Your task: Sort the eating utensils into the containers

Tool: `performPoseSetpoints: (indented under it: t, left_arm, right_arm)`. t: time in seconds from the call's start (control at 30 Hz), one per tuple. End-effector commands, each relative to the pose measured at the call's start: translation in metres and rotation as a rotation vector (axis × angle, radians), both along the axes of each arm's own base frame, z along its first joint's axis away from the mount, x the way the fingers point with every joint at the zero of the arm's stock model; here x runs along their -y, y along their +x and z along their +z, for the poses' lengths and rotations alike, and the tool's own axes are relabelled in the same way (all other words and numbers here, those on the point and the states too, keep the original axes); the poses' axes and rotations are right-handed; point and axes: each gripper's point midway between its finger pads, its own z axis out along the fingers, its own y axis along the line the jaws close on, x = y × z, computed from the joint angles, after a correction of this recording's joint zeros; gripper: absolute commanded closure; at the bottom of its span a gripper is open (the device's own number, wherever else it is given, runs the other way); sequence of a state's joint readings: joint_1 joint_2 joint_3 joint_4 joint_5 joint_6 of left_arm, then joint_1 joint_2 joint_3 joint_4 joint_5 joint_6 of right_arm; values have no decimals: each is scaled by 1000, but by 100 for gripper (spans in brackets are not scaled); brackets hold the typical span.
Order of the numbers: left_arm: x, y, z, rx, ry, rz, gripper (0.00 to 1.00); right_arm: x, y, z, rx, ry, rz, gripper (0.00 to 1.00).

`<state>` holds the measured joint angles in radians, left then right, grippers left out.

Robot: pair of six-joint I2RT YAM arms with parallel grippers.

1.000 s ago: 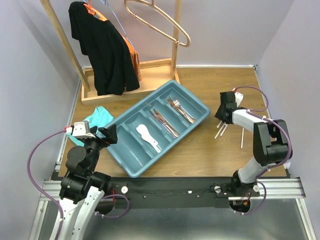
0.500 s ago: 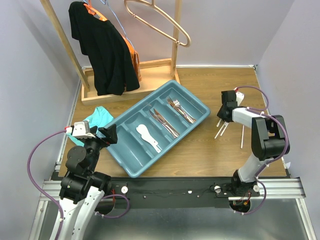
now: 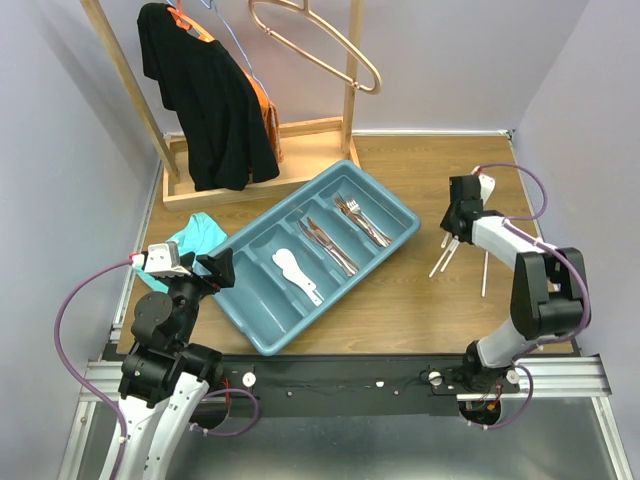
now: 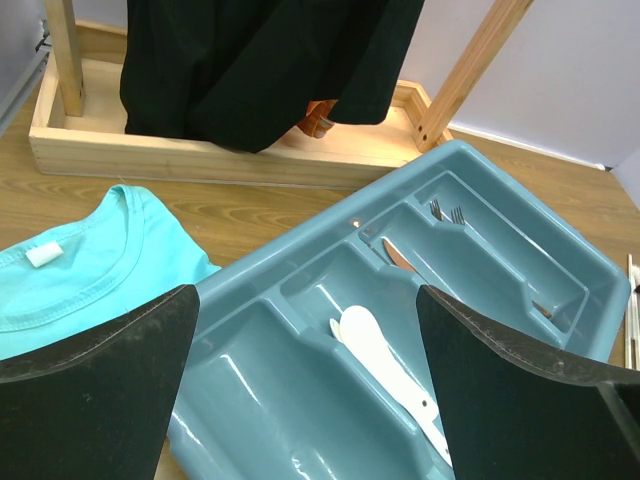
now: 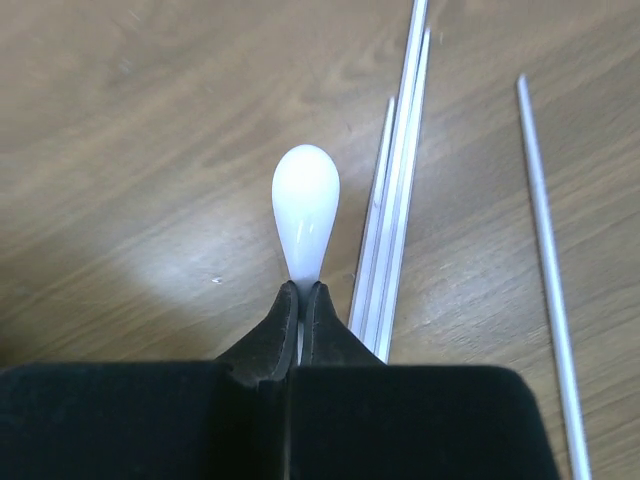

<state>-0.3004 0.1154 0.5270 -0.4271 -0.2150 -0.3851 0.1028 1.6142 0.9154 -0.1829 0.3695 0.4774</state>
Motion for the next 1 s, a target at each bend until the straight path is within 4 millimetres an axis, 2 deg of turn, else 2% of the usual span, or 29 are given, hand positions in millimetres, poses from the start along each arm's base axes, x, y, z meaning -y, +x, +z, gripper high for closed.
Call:
performPoseSetpoints:
  t: [0.0, 0.13, 0.17, 0.23, 0.27, 0.33, 0.37, 0.43, 0.47, 0.5, 0.53, 0.57, 0.6, 0.63, 0.67, 0.73, 0.77, 0.83, 0.87, 0.97]
  left_arm:
    - [2, 1, 4, 12, 10, -14, 1]
    - [3, 2, 3, 9, 11, -17, 1]
    - [3, 2, 4, 10, 11, -17, 1]
    - [3, 2, 3, 7, 12, -19, 1]
    - [3, 2, 3, 7, 12, -18, 1]
    - [3, 2, 3, 6, 12, -18, 1]
    - [3, 2, 3, 7, 12, -16, 1]
    - [2, 2, 3, 7, 10, -14, 1]
    - [2, 1, 4, 9, 11, -16, 1]
    - [3, 2, 3, 9, 11, -16, 1]
    - [2, 1, 4, 12, 10, -14, 1]
    - [2, 1, 4, 10, 11, -14, 1]
    - [2, 1, 4, 10, 11, -14, 1]
    - [2, 1, 4, 10, 11, -14, 1]
    - [2, 1, 4, 10, 9, -13, 1]
    - [1, 1, 5, 15, 10, -11, 1]
    - [2, 1, 4, 13, 9, -13, 1]
    - [1, 0, 5, 15, 10, -11, 1]
    - [1, 0, 5, 16, 8, -10, 1]
    - [1, 0, 4, 15, 10, -11, 1]
  right_arm:
    - [-10, 17, 67, 146, -27, 100, 99]
    - [-57, 22, 102, 227, -4, 288, 99]
    - [-82, 20, 110, 246, 5, 358, 99]
    - [-112, 19, 120, 276, 15, 451, 99]
    - [-139, 15, 127, 293, 27, 524, 99]
    - [-168, 12, 131, 309, 51, 603, 99]
    - [-193, 7, 137, 324, 67, 666, 99]
    - [-222, 3, 137, 332, 87, 744, 99]
    - [-245, -5, 140, 342, 101, 805, 99]
    - [-259, -7, 145, 357, 113, 841, 99]
    - [-275, -9, 142, 361, 123, 887, 99]
    - [-297, -21, 141, 362, 134, 949, 99]
    - [-312, -24, 146, 373, 140, 986, 99]
    - [-327, -29, 137, 355, 144, 1032, 99]
    - [-347, -42, 133, 346, 154, 1089, 99]
    - [-372, -52, 134, 353, 179, 1150, 99]
    - [-389, -62, 118, 315, 184, 1188, 98]
    - [-406, -68, 112, 283, 195, 1214, 98]
    - [-422, -81, 97, 240, 209, 1264, 98]
    - [-439, -93, 81, 194, 206, 1292, 96]
